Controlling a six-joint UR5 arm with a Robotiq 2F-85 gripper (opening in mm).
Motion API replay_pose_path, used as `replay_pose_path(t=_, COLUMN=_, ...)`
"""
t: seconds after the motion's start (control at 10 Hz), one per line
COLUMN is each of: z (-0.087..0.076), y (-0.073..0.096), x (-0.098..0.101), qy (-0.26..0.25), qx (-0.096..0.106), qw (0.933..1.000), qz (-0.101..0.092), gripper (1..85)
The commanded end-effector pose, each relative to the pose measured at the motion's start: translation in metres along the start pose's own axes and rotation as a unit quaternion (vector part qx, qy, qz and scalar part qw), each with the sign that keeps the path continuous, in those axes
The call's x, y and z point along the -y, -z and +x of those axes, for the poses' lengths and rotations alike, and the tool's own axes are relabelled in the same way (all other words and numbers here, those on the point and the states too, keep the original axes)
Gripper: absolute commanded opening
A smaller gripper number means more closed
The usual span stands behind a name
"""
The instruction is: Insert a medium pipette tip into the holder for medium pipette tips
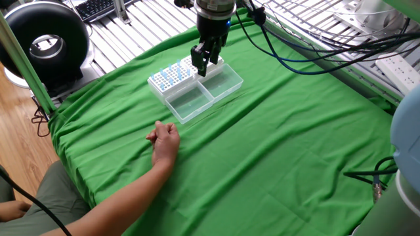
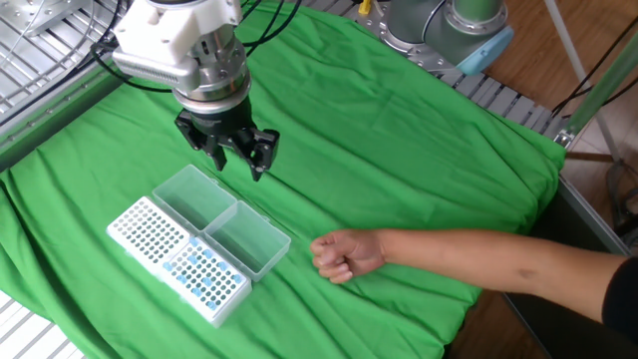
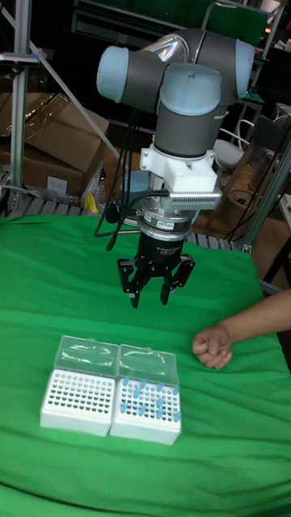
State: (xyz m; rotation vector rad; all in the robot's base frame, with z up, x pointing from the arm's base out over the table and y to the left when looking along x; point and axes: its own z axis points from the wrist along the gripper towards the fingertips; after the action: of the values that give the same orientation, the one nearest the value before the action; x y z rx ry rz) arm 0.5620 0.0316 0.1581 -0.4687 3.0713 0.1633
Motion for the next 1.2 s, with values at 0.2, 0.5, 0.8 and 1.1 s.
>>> replay_pose_path(t=0.2, z=-0.003, y=0.001, x=0.002, qy=0.011, qx=0.007, qw=0.9999, qz=0.003, gripper=56.7)
replay_pose_path(t=0.5, z=-0.046, y=-0.007, x=0.012, qy=0.024, qx=0.010, qw=0.9995, qz=0.018, gripper=55.3)
replay_pose_path(t=0.8, z=-0.088, y=-0.015, x=0.002, qy=0.015, qx=0.020, qw=0.9996, qz=0.015, gripper=54.7)
replay_pose_path(t=1.1, z=-0.104, y=-0.025, x=-0.005, qy=0.002, qx=0.023, qw=0.9996, qz=0.012, gripper=54.3)
